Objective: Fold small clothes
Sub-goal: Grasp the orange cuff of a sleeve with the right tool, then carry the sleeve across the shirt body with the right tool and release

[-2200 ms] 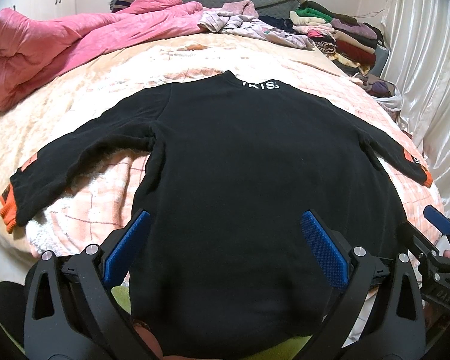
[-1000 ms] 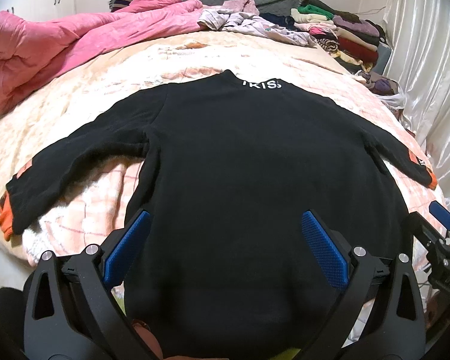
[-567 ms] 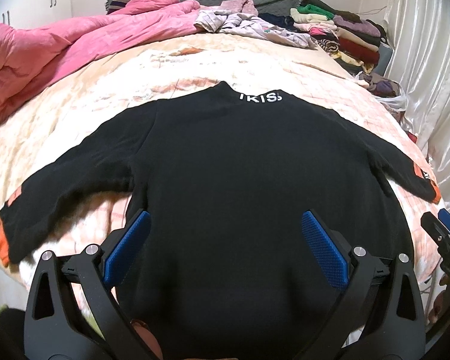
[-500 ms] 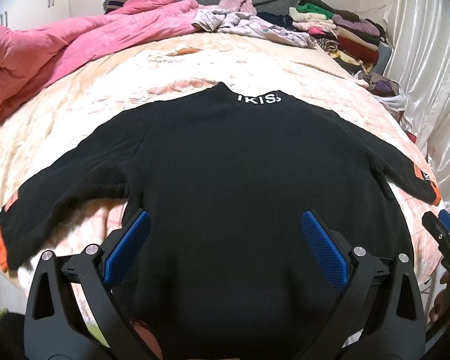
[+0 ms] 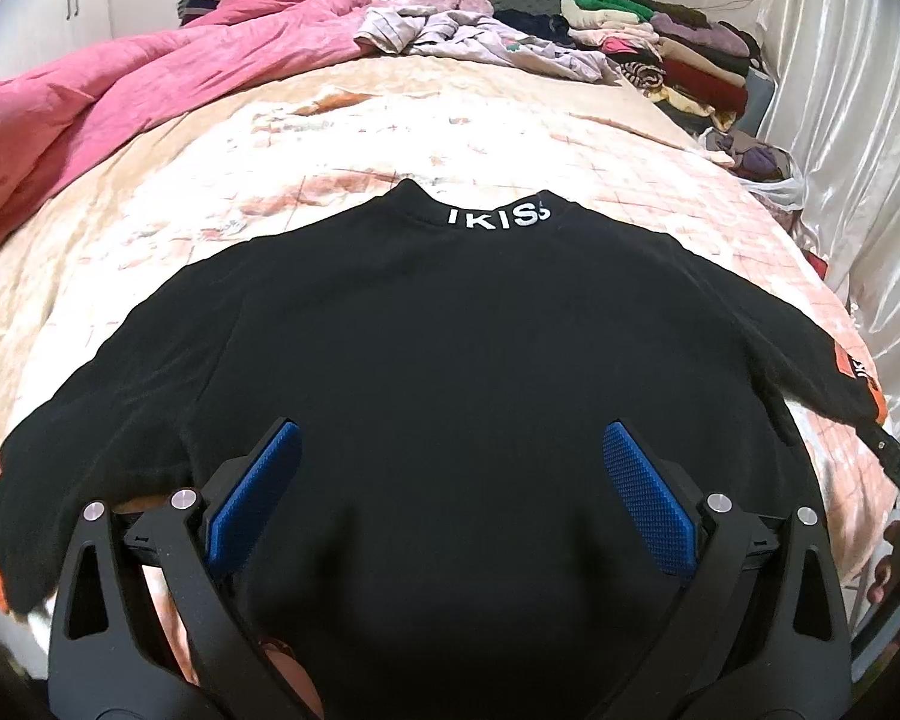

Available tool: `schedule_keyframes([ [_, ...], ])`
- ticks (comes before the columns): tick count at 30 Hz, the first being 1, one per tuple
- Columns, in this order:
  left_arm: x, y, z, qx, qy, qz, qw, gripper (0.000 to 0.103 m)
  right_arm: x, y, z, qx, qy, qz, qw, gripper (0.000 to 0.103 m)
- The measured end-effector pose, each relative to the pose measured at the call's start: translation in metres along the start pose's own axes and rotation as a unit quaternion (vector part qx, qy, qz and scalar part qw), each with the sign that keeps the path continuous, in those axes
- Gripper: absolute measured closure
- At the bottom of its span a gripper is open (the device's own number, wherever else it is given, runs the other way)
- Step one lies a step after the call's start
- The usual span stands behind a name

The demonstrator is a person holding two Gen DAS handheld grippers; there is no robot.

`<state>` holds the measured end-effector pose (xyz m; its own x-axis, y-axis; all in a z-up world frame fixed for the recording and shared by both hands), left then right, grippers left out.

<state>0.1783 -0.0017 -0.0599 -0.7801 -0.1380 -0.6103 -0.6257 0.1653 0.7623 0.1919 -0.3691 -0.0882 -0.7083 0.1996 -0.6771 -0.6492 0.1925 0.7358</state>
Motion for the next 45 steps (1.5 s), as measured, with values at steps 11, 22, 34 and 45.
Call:
schedule_keyframes([
  [11, -0.022, -0.034, 0.005, -0.008, 0.003, 0.007, 0.9999, 0.009, -0.013, -0.047, -0.068, 0.031, -0.099, 0.039, 0.994, 0.004],
  [22, -0.040, -0.060, 0.013, -0.012, 0.014, 0.012, 0.9998, 0.009, -0.023, -0.088, -0.114, 0.041, -0.189, 0.064, 0.979, 0.004],
  [34, -0.055, -0.083, 0.022, -0.031, 0.019, 0.007, 0.9993, 0.009, -0.041, -0.106, -0.138, 0.007, -0.264, 0.019, 0.964, 0.046],
  [45, -0.060, -0.070, 0.027, -0.020, 0.026, -0.004, 0.9995, 0.009, -0.071, -0.062, -0.106, -0.065, -0.226, -0.057, 0.970, 0.088],
])
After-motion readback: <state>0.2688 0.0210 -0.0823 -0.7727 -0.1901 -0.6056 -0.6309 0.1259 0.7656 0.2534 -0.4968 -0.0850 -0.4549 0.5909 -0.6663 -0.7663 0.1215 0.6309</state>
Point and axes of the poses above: each gripper's, at about its wrist camera, not at the fingertips, and y roughly against the way its jaws point, z to its left, x to its underside, the point moved 8 cm from there along -y, roughly the way its jaws point, and after that the axes turned 9 degrees about x, right-handed, at the moved point
